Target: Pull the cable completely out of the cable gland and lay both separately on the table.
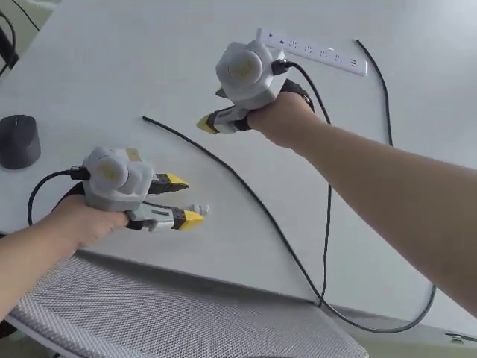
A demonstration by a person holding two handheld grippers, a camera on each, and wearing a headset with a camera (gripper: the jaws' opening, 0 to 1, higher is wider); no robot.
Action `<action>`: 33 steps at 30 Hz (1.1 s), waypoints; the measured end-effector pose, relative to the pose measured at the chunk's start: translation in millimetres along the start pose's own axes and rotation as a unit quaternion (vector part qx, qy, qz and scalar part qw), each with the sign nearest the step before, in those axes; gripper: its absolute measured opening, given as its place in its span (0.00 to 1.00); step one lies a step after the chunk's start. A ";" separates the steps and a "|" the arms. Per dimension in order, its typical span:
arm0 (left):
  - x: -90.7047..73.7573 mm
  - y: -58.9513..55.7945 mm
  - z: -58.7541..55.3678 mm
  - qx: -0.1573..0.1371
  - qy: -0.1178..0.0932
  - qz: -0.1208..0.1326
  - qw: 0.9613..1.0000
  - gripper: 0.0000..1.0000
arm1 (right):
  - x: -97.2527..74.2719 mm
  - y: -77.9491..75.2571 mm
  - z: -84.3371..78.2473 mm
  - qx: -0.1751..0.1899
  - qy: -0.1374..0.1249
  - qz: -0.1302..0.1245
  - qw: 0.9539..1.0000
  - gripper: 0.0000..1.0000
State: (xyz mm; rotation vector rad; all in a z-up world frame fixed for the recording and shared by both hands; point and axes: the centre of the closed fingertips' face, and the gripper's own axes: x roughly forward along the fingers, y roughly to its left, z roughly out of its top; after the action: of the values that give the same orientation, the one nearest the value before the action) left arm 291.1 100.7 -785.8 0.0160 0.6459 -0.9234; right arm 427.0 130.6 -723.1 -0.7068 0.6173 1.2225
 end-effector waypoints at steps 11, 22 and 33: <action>-26.3 -9.3 11.0 0.007 -0.007 0.010 1.000 0.54 | -75.4 -1.8 4.8 0.058 -0.061 -0.047 0.995 0.48; -58.1 -9.4 15.7 -0.007 -0.014 0.034 0.999 0.57 | -159.0 7.6 -17.1 0.128 -0.124 -0.095 0.979 0.56; -92.8 -8.7 24.6 -0.016 -0.032 0.064 0.997 0.63 | -204.1 28.7 -65.9 0.188 -0.143 -0.122 0.964 0.66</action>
State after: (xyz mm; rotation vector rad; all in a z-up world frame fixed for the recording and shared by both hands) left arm 257.3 156.6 -715.0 -0.0012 0.5940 -0.7863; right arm 348.3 -40.1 -615.8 -0.2699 0.4859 0.9214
